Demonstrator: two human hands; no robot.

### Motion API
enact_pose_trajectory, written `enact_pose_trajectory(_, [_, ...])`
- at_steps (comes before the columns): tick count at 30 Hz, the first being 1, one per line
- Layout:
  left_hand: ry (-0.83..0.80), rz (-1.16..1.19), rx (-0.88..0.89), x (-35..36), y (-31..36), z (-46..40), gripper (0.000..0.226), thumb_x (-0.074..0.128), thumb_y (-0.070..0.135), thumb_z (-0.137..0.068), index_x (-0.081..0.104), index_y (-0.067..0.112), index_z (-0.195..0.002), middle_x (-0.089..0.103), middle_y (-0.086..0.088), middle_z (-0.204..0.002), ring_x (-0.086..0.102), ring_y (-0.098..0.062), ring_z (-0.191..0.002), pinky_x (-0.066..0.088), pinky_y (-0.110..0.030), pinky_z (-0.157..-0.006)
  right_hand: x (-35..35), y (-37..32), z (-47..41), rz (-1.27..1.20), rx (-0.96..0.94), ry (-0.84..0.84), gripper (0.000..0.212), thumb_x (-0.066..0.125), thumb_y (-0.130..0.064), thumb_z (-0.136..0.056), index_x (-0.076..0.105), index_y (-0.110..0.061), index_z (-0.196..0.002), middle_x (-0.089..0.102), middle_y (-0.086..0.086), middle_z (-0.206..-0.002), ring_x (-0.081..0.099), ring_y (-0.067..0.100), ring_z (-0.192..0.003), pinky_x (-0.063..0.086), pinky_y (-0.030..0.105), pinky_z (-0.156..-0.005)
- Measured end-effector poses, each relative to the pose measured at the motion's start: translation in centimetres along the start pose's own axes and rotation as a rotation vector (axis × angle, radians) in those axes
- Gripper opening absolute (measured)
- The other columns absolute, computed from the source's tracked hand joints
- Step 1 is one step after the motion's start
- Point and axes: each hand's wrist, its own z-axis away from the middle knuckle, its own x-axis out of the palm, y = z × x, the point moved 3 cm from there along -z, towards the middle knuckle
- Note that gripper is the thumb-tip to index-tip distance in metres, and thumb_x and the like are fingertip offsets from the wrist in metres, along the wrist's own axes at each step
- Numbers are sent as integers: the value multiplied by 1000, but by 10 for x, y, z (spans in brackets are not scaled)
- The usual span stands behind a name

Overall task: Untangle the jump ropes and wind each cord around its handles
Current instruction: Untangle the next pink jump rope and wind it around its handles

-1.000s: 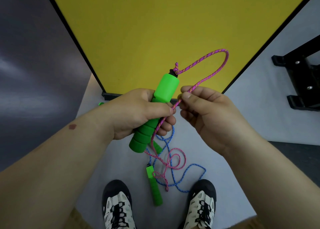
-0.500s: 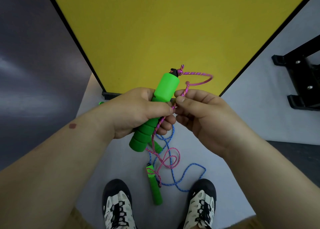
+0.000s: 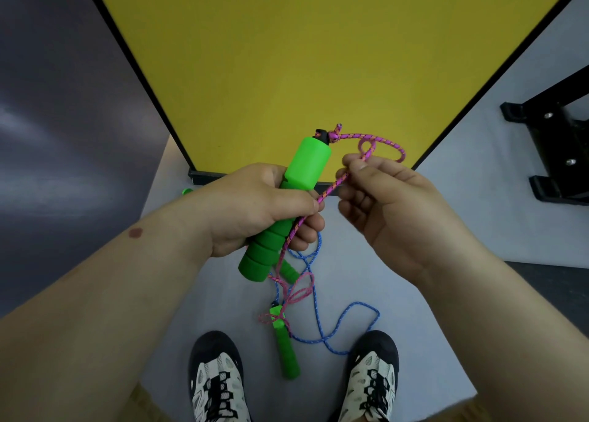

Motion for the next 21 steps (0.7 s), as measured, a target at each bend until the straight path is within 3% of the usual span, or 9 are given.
enact_pose_trajectory(4, [-4, 9, 2, 0, 0, 0, 9, 59, 3, -94, 62, 6, -87, 67, -14, -76, 61, -20, -63, 55, -33, -62, 9, 8, 5, 132, 43, -130, 10, 63, -8, -93, 73, -12, -94, 65, 8, -83, 57, 13, -69, 50, 25, -66])
enact_pose_trajectory(16, [-1, -13, -6, -1, 1, 1, 4, 60, 6, -95, 59, 3, -95, 67, -12, -78, 61, -21, -68, 55, -32, -64, -8, -6, -5, 1, -75, 127, 8, 66, -10, -94, 72, -9, -98, 68, 2, -79, 59, 12, -65, 53, 25, -66])
enact_pose_trajectory(21, [25, -1, -5, -1, 1, 1, 5, 59, 4, -95, 59, 5, -91, 68, -11, -75, 62, -20, -65, 57, -32, -64, 2, 5, 0, 84, 24, -46, 6, 68, -15, -91, 69, -10, -91, 64, 8, -81, 57, 12, -67, 52, 25, -64])
